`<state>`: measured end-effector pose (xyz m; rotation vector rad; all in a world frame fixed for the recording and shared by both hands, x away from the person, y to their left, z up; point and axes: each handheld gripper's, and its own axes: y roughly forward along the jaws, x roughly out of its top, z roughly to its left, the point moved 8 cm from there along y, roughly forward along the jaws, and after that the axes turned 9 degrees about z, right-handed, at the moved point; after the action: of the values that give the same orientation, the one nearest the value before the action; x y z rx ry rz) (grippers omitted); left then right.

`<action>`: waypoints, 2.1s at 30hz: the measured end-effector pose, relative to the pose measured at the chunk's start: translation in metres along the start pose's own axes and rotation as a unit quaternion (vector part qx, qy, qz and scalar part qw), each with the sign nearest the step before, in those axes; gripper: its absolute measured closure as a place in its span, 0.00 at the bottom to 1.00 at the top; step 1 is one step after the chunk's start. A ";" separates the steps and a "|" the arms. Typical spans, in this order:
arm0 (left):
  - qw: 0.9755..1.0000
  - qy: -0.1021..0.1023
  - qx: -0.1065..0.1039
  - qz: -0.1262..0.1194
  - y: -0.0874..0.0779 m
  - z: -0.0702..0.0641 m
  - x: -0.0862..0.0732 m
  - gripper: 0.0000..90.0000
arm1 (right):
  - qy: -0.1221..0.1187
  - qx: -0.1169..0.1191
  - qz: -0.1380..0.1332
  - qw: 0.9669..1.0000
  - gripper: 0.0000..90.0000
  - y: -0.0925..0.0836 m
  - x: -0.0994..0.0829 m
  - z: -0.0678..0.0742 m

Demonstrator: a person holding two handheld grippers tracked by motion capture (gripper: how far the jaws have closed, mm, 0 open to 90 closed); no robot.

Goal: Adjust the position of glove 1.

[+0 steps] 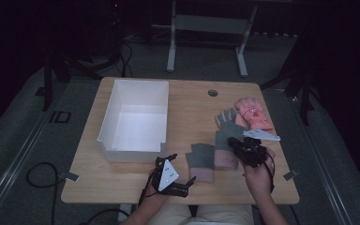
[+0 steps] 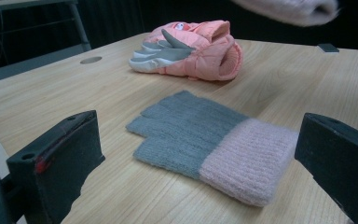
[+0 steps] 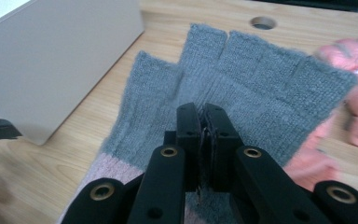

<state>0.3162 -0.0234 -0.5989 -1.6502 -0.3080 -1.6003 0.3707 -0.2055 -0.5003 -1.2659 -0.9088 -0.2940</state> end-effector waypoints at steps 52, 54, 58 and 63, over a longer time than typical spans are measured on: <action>1.000 0.009 0.001 0.002 0.000 -0.001 0.000 0.00 | -0.010 0.048 0.107 0.993 0.95 0.084 -0.049 0.055; 1.000 0.009 0.000 0.003 0.001 -0.001 0.000 0.00 | -0.011 0.045 0.115 0.992 0.93 0.090 -0.053 0.054; 1.000 0.007 -0.002 0.003 0.001 0.000 0.000 0.00 | -0.017 0.051 0.119 0.991 0.91 0.097 -0.058 0.054; 1.000 0.013 -0.004 0.003 0.001 -0.002 0.000 0.00 | -0.041 0.081 0.114 0.989 0.91 0.100 -0.056 0.060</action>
<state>0.3153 -0.0249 -0.5993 -1.6349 -0.2832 -1.6193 0.3750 -0.1354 -0.6092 -1.2232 -0.8313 0.0121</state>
